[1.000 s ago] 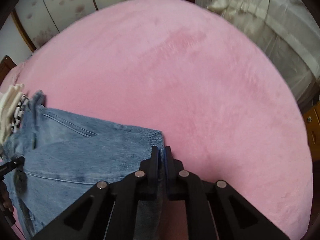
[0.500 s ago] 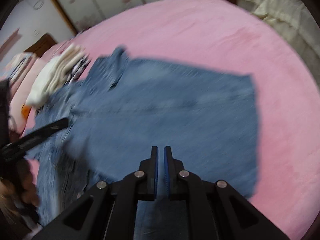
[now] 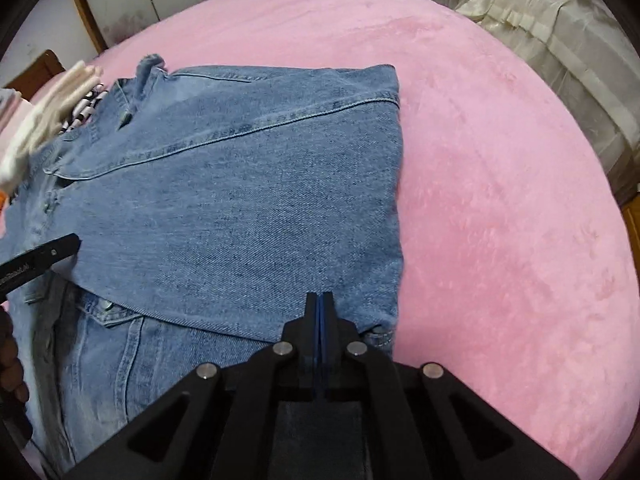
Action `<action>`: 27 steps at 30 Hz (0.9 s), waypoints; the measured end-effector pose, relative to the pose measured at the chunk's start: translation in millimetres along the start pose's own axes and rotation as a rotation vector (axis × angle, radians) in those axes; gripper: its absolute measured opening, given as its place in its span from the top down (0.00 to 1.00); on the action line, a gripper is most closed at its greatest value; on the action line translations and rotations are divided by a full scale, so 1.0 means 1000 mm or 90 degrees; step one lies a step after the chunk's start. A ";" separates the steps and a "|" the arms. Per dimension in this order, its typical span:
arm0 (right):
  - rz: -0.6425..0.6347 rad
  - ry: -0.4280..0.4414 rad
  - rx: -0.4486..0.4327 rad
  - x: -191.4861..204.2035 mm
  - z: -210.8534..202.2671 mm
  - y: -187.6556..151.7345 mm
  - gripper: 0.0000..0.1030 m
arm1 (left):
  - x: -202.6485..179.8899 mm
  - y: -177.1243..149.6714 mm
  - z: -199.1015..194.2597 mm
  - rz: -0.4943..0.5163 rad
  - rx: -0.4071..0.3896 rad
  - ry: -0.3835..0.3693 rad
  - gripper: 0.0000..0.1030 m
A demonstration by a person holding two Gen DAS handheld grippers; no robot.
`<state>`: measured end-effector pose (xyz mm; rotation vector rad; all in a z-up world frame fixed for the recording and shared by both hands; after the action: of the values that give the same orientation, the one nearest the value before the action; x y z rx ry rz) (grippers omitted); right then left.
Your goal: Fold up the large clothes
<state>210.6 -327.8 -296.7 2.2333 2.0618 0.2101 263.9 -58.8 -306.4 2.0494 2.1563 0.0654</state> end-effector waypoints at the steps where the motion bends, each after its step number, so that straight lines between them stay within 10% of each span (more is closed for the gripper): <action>1: 0.018 0.008 0.001 0.000 0.000 0.001 1.00 | 0.000 0.000 -0.001 -0.006 0.002 -0.002 0.46; 27: 0.016 0.115 0.046 0.020 -0.061 -0.012 0.79 | -0.027 -0.035 -0.110 -0.054 0.001 -0.054 0.41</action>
<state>190.4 -308.7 -237.8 2.3642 2.1625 0.3568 213.7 -79.1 -200.4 1.9227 2.1894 -0.0337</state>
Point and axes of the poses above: each gripper's, at about its wrist camera, not at the fingertips, and z roughly the way its jaws point, x to its left, y to its top, the point moved 5 cm from there along z, roughly the way its jaws point, and after that the axes turned 14 degrees about x, right-handed, at the moved point
